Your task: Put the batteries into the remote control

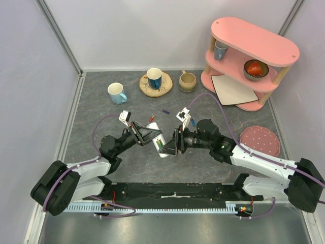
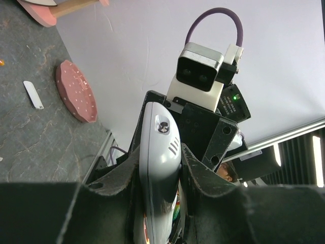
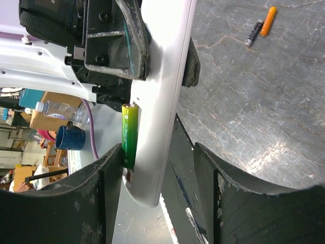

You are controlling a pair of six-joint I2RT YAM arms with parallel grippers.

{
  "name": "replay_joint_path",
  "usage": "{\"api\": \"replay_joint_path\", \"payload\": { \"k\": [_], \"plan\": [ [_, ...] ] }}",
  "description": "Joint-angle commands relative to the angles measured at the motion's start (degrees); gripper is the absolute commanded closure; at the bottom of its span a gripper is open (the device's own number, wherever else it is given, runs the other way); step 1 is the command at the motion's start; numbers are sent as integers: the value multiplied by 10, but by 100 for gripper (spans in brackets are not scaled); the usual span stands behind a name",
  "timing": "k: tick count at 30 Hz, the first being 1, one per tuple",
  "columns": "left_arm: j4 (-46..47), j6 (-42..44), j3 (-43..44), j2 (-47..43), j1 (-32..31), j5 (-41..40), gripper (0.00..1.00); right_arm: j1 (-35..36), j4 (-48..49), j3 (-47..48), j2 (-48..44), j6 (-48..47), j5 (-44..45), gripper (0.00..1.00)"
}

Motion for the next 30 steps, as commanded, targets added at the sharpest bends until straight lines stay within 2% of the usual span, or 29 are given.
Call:
{"api": "replay_joint_path", "payload": {
  "k": [1,6,10,18,24,28,30],
  "plan": [
    [118,0,7,-19,-14,14,98,-11,24,21,15,2,24,37],
    [117,3,4,-21,-16,9,98,-11,23,25,16,2,17,37],
    [93,18,5,-35,-16,1,98,-11,1,32,8,-5,3,33],
    [-69,85,27,-81,-16,-35,98,-11,-120,93,-31,-51,26,24],
    [-109,95,33,-88,-16,-57,98,-11,-195,145,-40,-98,42,23],
    [-176,98,43,-88,-16,-74,98,-3,-274,194,-27,-136,99,30],
    [-207,102,50,-85,-16,-84,98,6,-335,236,-3,-165,127,38]
  ]
}}
